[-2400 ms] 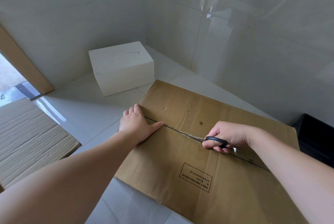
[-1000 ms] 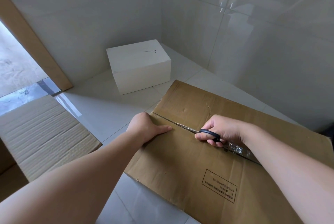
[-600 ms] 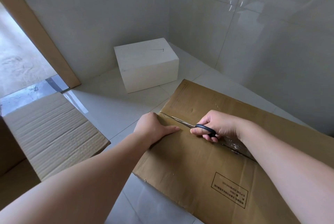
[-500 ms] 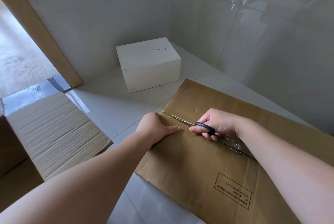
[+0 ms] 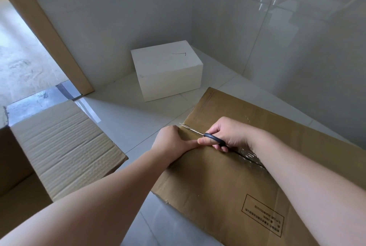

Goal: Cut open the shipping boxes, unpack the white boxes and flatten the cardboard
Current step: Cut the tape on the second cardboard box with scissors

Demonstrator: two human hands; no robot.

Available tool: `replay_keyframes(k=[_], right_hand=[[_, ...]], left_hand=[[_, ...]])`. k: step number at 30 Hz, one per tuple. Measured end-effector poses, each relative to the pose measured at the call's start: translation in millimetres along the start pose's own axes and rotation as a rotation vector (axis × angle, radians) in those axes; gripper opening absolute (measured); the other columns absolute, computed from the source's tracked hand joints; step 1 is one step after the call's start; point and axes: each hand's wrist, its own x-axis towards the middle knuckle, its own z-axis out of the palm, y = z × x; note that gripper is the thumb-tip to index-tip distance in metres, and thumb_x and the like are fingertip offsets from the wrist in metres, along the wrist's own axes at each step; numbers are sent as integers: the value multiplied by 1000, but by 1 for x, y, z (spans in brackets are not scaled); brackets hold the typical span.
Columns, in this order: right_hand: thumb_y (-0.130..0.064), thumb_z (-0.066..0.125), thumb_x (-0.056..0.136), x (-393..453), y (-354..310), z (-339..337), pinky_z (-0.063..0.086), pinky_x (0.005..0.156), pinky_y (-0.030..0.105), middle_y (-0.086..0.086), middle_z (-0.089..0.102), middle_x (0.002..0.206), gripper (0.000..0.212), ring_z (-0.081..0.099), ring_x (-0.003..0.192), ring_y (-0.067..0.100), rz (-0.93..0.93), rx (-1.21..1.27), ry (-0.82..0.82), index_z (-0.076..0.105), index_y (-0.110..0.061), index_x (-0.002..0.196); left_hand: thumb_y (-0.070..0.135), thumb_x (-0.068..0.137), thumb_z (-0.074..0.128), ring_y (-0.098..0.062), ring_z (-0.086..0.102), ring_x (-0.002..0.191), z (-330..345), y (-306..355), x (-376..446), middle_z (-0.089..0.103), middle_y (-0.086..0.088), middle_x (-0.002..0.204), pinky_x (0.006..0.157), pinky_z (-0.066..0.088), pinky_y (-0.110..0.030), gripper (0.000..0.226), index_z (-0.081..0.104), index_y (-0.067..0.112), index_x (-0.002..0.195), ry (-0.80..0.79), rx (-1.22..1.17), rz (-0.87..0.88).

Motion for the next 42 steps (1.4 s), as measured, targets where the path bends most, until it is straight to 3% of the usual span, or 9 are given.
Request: replay_keyframes(k=[5, 13, 17, 21, 25, 31, 35, 39, 42], right_hand=[[-68, 80, 48, 18, -6, 1, 32, 42, 17, 2, 57, 57, 52, 45, 44, 12, 36, -15, 19, 77, -22, 72], [-54, 83, 59, 16, -14, -4, 39, 45, 18, 2, 58, 60, 41, 46, 47, 11, 36, -72, -49, 78, -21, 82], [-47, 83, 64, 9, -20, -9, 44, 52, 20, -7, 63, 65, 36, 50, 58, 13, 55, -171, -1, 76, -22, 90], [-46, 81, 70, 2, -13, -12, 50, 60, 24, -19, 63, 63, 32, 58, 58, 13, 79, -277, 98, 70, -28, 94], [-40, 83, 69, -9, 7, -1, 43, 48, 13, -13, 61, 71, 29, 57, 55, 7, 62, -322, 309, 66, -25, 87], [-45, 80, 68, -46, 38, -12, 47, 61, 26, -9, 64, 75, 29, 61, 67, 13, 176, -440, 512, 62, -27, 82], [-50, 78, 69, -90, 67, -24, 39, 51, 23, -12, 61, 75, 31, 58, 65, 9, 262, -516, 644, 59, -29, 82], [-56, 76, 67, -135, 95, -29, 39, 52, 24, -12, 60, 74, 36, 57, 66, 8, 369, -520, 693, 57, -30, 82], [-59, 74, 67, -153, 109, -24, 42, 55, 24, -15, 58, 77, 38, 57, 72, 10, 417, -560, 712, 55, -30, 84]], left_hand=[[76, 55, 71, -13, 50, 71, -4, -2, -2, 53, 4, 85, 53, 36, -27, 70, 47, 19, 87, 117, 96, -43], [74, 54, 73, -12, 45, 49, -11, 3, 1, 47, 4, 57, 40, 27, -24, 65, 43, 17, 62, 28, 100, -163], [65, 59, 78, -15, 58, 67, -15, -3, 7, 62, 0, 75, 53, 45, -26, 58, 61, 13, 81, -6, -3, -162], [61, 64, 77, -17, 61, 71, -18, -7, 10, 67, -4, 83, 60, 48, -28, 59, 66, 8, 89, -38, -38, -169], [66, 70, 69, -15, 55, 69, -22, -6, 10, 63, -1, 83, 62, 48, -28, 64, 64, 9, 97, -38, 108, -106], [69, 65, 70, -19, 46, 117, -14, 11, 14, 46, 2, 129, 88, 44, -32, 90, 37, 23, 135, 3, 180, 190], [75, 56, 70, -22, 23, 137, -6, 43, 25, 28, 0, 148, 114, 20, -36, 112, 25, 25, 145, -61, 402, 560], [84, 52, 64, -20, 1, 146, 5, 80, 38, 12, -1, 158, 118, -3, -39, 128, 13, 20, 151, -149, 639, 778], [87, 53, 58, -18, -4, 147, 26, 104, 38, 6, -2, 160, 118, -8, -37, 129, 9, 19, 151, -228, 727, 972]])
